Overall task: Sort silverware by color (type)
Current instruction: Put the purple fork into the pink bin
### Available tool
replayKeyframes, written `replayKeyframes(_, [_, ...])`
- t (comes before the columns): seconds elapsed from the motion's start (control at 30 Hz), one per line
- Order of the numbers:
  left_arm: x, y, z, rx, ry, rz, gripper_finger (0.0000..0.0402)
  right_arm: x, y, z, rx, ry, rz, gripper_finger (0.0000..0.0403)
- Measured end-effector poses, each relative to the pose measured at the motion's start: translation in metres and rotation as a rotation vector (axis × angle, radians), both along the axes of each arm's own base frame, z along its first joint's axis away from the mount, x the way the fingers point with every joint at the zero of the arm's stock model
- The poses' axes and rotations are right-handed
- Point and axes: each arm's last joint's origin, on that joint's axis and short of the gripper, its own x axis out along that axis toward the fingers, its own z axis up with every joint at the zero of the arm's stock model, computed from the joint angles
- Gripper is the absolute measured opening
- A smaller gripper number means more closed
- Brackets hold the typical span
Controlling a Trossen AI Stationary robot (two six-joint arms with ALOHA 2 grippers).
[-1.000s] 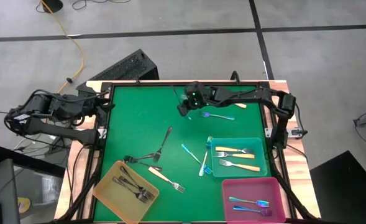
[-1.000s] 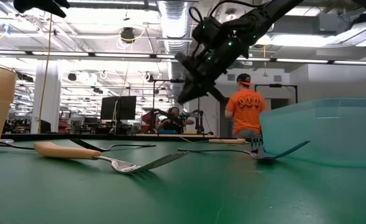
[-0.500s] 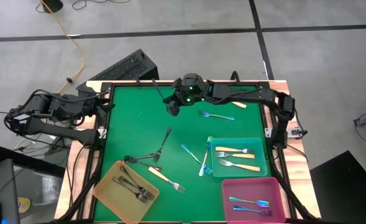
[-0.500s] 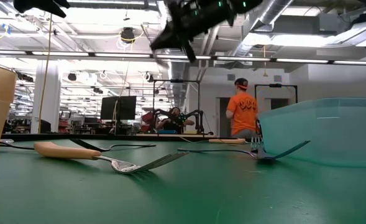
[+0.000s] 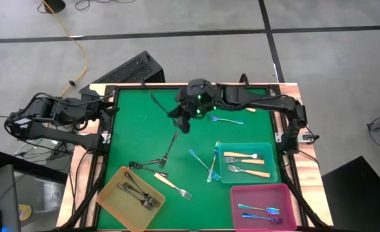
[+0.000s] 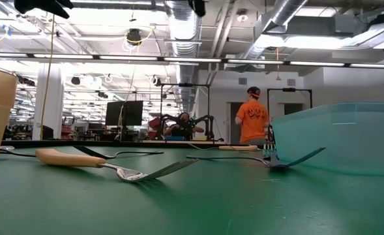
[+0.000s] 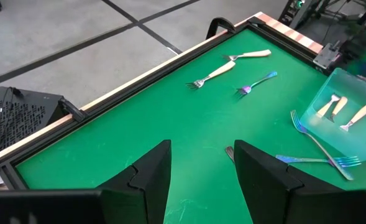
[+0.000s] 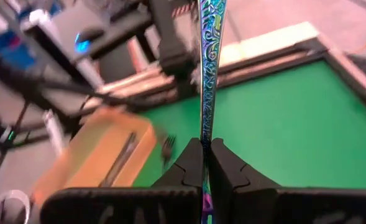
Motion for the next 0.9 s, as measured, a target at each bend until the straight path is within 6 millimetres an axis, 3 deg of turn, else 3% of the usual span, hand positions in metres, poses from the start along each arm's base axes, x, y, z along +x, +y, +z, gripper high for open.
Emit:
replayKeyframes(0.27, [0.000,0.000,0.000,-0.002,-0.002,0.002,0.0158,-0.031,0.068,0.029,-0.074,0.182,0.101,0.0027])
replayKeyframes(0.4, [0.000,0.000,0.000,-0.009,-0.007,0.007,0.0158,-0.055,0.098,0.040,-0.158,0.281,0.035,0.0027])
replayKeyframes(0.7, [0.000,0.000,0.000,-0.027,-0.021,0.022,0.0158,-0.106,0.155,0.030,-0.188,0.569,-0.016,0.0028])
replayKeyframes(0.9, [0.001,0.000,-0.001,-0.027,-0.020,0.022,0.0158,-0.134,0.192,0.029,-0.185,0.589,0.099,0.0030])
